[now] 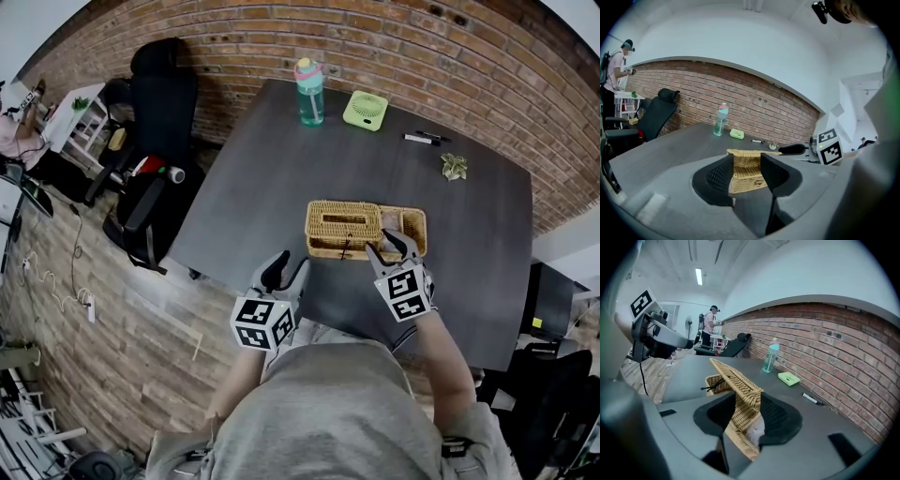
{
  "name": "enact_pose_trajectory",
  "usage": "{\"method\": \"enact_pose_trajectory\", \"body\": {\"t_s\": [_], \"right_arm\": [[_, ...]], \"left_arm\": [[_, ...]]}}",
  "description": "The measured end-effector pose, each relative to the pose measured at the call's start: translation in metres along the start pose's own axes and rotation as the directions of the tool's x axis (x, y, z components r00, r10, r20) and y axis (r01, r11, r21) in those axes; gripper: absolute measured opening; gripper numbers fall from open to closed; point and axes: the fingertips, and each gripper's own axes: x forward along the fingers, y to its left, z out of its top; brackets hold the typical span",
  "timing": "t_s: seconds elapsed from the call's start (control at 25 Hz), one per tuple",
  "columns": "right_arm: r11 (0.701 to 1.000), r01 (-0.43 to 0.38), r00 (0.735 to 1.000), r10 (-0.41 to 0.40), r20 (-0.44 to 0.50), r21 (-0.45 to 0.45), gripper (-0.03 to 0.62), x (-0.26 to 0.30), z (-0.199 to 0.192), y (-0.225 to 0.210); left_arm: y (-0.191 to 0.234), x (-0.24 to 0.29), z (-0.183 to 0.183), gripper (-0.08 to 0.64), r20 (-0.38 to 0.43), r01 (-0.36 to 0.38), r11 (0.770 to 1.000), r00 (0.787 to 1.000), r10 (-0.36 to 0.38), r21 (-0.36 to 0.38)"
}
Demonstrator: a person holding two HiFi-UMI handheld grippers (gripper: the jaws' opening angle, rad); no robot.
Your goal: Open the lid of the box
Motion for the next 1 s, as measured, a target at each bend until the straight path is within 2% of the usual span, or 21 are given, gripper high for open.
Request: {"method": "enact_pose_trajectory", "body": {"t_s": [0.56,1.0], "right_arm": [[1.0,0.0,0.997,0.001,0.073,-0.007,0.133,0.006,0.041,-0.032],[1.0,-0.002,0.996,0.002,0.094,0.0,0.124,0.019,0.058,-0.052]], "left_arm": [[0.001,0.007,0.005,0.183,0.013,-0.003,1.0,1.0,0.003,-0.017],[0.009,0.008,0.004,0.183,0.018,-0.017,0.999,1.0,0.017,-0.027]]}}
